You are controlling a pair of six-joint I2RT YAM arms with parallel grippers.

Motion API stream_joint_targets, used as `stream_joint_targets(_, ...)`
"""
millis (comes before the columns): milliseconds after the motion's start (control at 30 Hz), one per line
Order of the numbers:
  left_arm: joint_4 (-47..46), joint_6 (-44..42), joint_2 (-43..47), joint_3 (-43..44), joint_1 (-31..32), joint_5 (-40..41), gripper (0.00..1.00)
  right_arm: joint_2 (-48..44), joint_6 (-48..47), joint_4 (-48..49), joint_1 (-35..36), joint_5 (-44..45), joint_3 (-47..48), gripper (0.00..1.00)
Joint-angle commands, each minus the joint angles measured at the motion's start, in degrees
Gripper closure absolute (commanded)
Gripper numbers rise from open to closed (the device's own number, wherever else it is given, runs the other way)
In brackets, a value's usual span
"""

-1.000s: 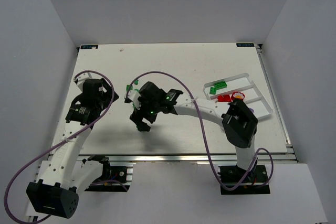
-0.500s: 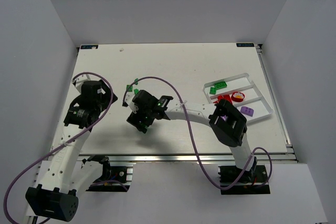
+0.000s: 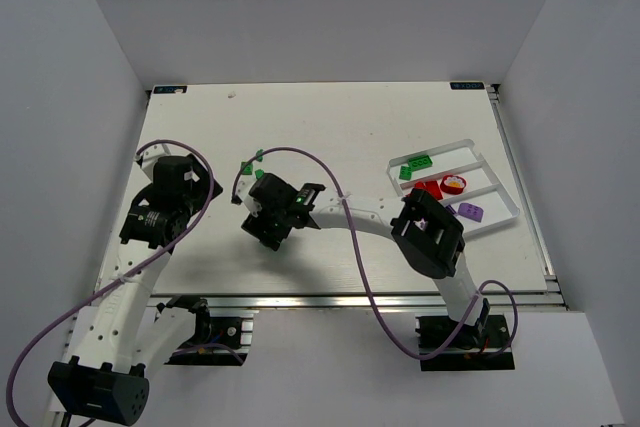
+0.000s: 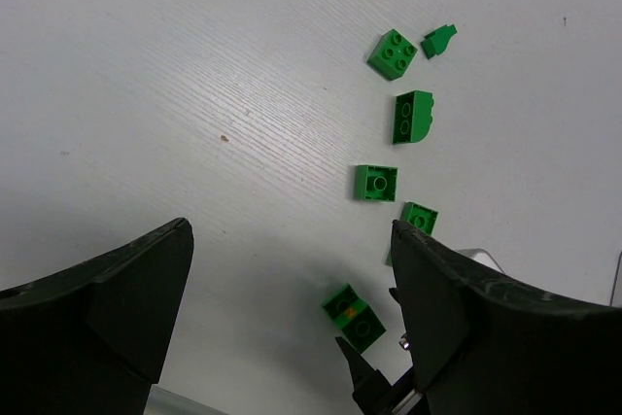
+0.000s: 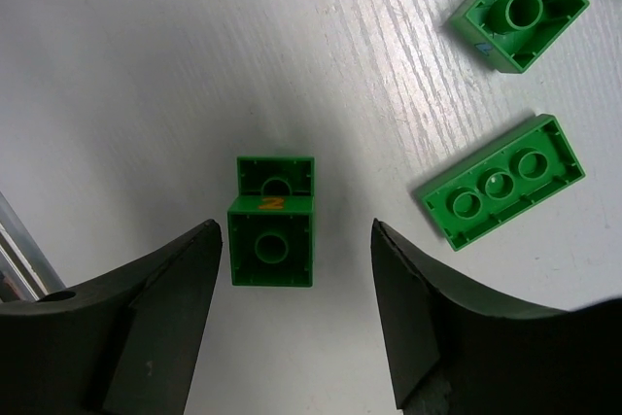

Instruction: Sort the legos into containers by color

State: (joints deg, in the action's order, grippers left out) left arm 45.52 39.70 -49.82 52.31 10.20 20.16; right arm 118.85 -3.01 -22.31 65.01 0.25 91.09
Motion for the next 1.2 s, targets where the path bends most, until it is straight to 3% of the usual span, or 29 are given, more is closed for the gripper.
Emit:
stream_joint_targets(0,0.54,0.29,1.13,-0.02,-0.35,0.67,0.08,0.77,-0.07,1.12,0.55,0.28,1.64,0.32)
stream_joint_targets(267,0.27,0.37,1.22,-0.19,-0.35,0.58,0.08,1.47,-0.25,0.95,0.82,0.28,1.55,0.34)
stream_joint_targets(433,0.19,0.37,1.22,-0.28,-0.26,0.49,0.08,1.56,-0.68,1.04,0.82,-1.66,1.72,0.41)
stream_joint_targets(633,-0.25,0.46,0.96,-0.2,-0.27,0.14,0.08,1.48,-1.13,1.04,0.82,-3.41,1.72,0.56)
stream_joint_targets(833,-0.87,0.81,0.78,-0.2,-0.35,-1.35,0.09,1.12,-2.7,1.12,0.47,-6.84,2.6,0.82)
stream_joint_targets(933,-2.18,1.43,1.04,-0.28,-0.35,-3.46,0.09,-0.45,-3.94,0.68,-0.67,-10.26,3.22,1.0)
stream_joint_targets(1167,-11.14,3.54,1.66,-2.21,-0.35,-16.54,0.1,-11.51,-10.61,0.15,-13.14,-33.78,-0.55,1.0)
